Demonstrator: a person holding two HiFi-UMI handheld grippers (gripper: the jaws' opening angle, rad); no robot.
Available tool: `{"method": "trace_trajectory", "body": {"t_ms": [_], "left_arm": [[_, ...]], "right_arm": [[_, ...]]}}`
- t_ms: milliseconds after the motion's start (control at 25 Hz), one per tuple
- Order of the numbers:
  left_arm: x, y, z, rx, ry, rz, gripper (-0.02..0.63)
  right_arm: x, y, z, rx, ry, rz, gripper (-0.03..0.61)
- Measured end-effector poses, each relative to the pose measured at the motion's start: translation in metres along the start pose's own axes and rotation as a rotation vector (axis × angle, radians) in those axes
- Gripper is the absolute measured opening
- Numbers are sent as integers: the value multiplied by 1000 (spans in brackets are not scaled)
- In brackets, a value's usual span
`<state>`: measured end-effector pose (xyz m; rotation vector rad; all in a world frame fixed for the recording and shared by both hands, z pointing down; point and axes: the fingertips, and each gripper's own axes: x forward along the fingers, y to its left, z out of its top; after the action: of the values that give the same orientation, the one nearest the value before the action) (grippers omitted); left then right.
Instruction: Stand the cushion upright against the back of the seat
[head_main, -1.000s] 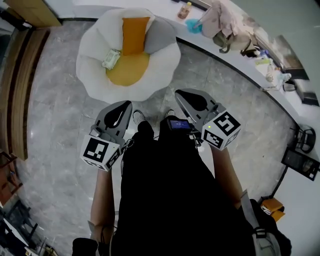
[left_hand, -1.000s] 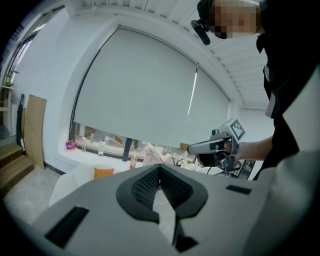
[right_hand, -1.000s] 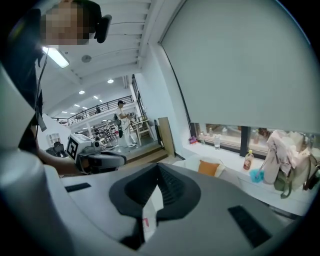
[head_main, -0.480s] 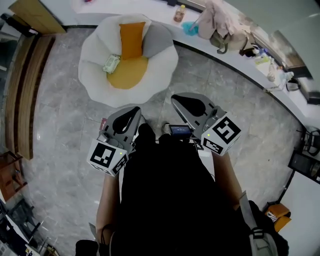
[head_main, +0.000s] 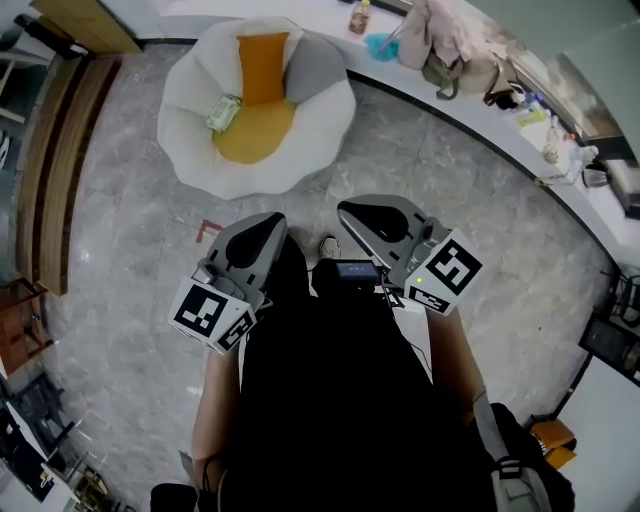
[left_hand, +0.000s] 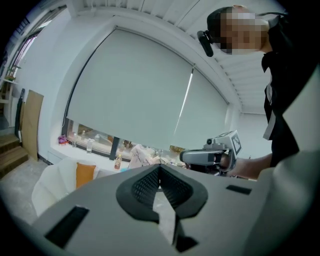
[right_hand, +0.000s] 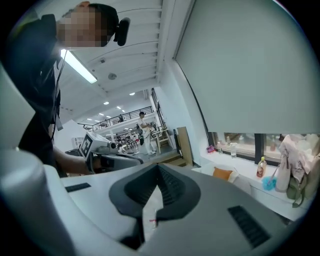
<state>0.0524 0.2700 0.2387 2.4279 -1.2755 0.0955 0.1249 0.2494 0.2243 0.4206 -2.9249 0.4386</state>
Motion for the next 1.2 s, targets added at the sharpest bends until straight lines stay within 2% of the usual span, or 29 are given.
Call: {"method": "trace_trajectory", "body": {"t_ms": [160,440,1200], "left_arm": [[-1,-19,-5,54,9,15,14],[0,-47,-9,67,13,7,14],[-7,-55,-27,35,40,1,14]], "right_arm": [[-14,12,-6,-6,-12,23,15],[-41,16,-17,-13,-3,7,15],[-36,23,-25,0,14,22,15]]}}
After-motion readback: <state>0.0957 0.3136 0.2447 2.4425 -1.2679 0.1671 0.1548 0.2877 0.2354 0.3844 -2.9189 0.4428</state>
